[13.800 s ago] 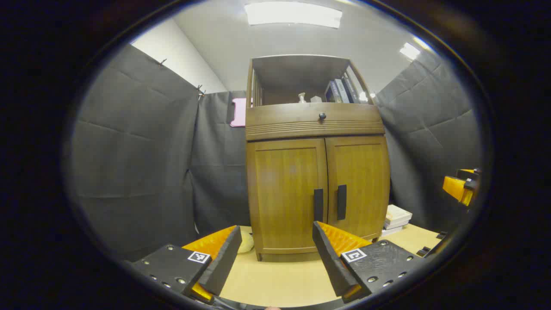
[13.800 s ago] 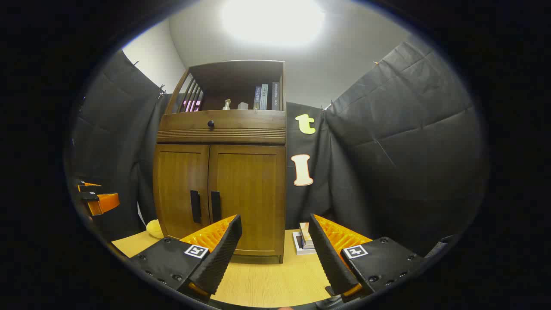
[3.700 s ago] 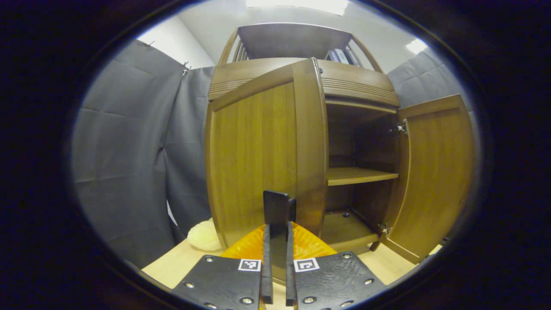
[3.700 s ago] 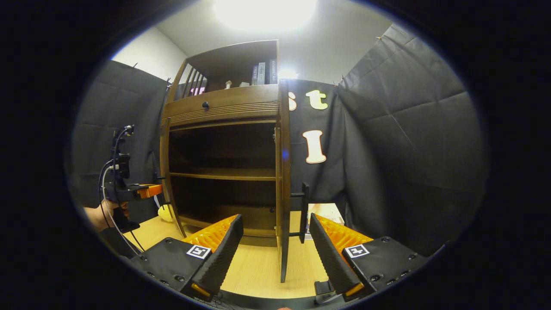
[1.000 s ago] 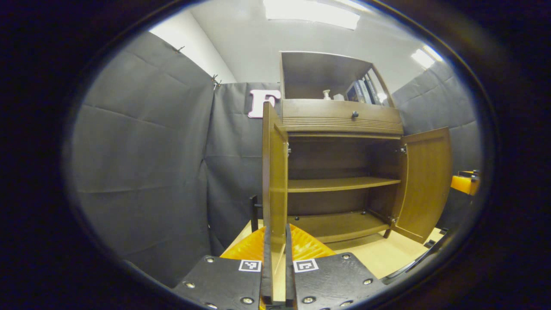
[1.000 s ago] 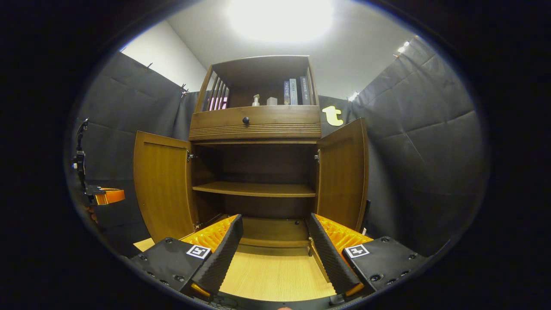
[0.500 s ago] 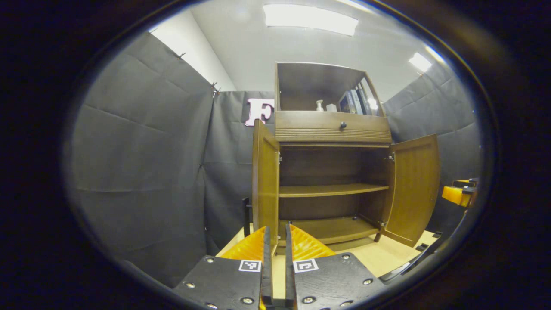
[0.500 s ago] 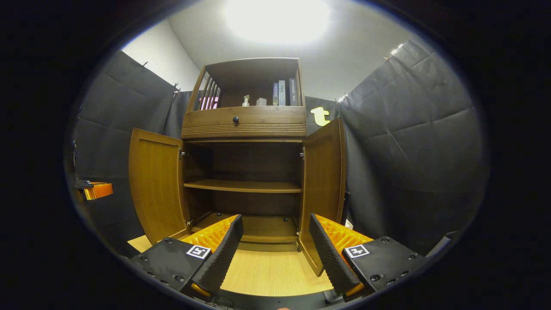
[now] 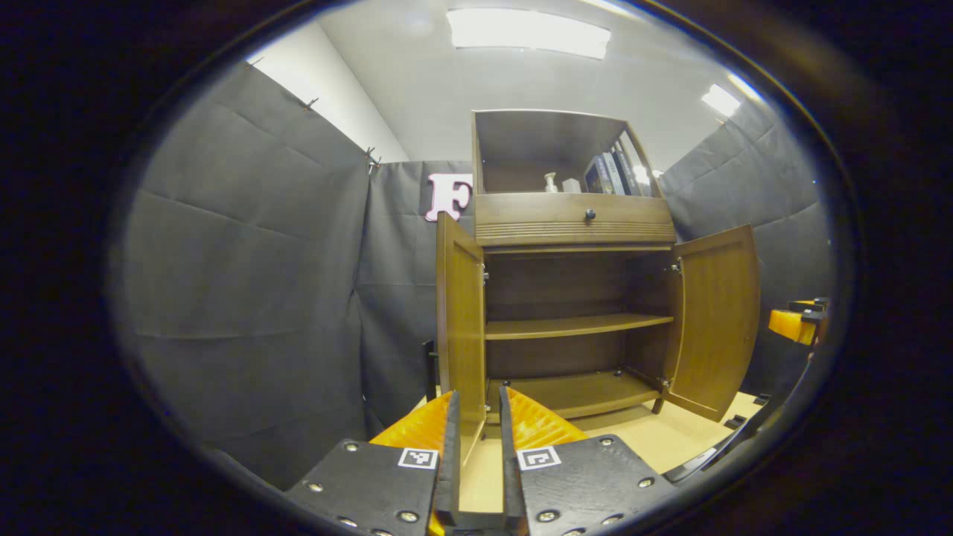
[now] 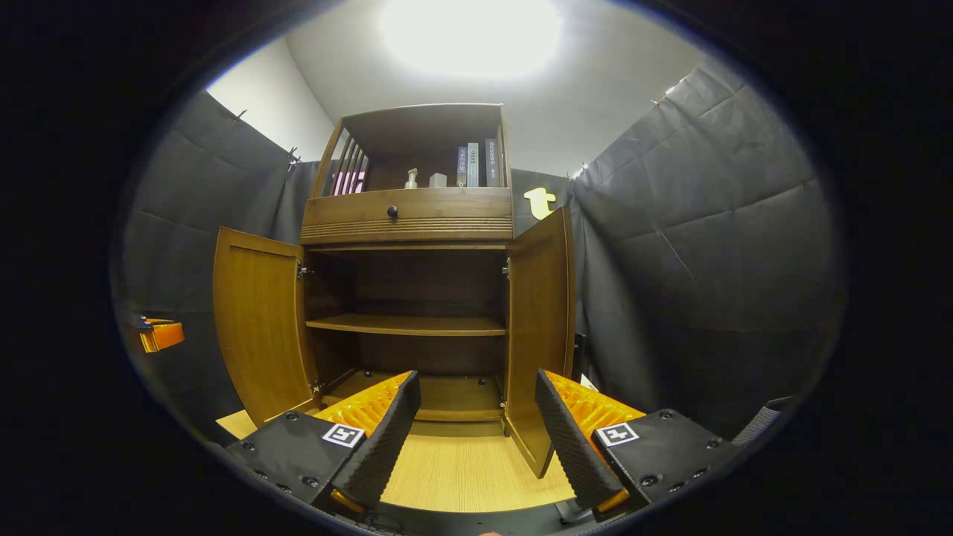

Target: Open the right door of the double-door shoe cabinet with the right hand, and open the left door with the left hand.

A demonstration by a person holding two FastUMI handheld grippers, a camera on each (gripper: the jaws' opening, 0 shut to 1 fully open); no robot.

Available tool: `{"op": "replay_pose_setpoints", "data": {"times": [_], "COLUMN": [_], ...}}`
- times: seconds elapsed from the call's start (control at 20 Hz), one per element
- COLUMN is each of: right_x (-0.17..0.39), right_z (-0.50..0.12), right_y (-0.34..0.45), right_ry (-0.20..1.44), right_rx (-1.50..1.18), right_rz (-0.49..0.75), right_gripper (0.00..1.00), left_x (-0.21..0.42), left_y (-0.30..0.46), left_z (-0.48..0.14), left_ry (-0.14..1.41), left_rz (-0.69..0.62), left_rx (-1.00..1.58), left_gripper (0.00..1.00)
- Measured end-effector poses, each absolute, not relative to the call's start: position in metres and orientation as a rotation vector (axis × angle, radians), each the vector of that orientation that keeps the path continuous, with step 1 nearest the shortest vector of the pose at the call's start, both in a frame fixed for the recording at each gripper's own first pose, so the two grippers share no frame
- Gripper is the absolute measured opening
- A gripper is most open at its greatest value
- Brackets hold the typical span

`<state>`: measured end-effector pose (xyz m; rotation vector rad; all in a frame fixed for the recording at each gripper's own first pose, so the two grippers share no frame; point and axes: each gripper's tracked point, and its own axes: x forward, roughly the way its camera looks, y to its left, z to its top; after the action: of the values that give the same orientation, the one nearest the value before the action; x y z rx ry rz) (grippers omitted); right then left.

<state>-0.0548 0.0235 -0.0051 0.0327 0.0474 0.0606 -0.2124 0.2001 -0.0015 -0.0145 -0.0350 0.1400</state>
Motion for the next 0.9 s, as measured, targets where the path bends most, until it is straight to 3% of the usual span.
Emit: {"op": "replay_pose_setpoints", "data": {"times": [0.3,0.35,0.5,0.9], "right_x": [-0.053,-0.054,-0.054,-0.054], "right_z": [-0.004,-0.004,-0.002,0.004], "right_y": [0.013,0.011,0.008,0.011], "right_ry": [0.05,0.048,0.043,0.031], "right_rx": [0.034,0.033,0.026,0.01], "right_rz": [0.043,0.041,0.036,0.044], "right_gripper": [0.97,0.97,0.97,0.97], "left_x": [-0.209,-0.208,-0.21,-0.218], "left_y": [0.195,0.196,0.197,0.209], "left_z": [-0.002,-0.002,0.001,0.008], "left_ry": [-0.037,-0.037,-0.045,-0.063], "left_rz": [0.13,0.13,0.127,0.162], "left_rx": [-0.005,-0.004,-0.005,-0.017], "left_gripper": [0.72,0.72,0.95,0.95]}}
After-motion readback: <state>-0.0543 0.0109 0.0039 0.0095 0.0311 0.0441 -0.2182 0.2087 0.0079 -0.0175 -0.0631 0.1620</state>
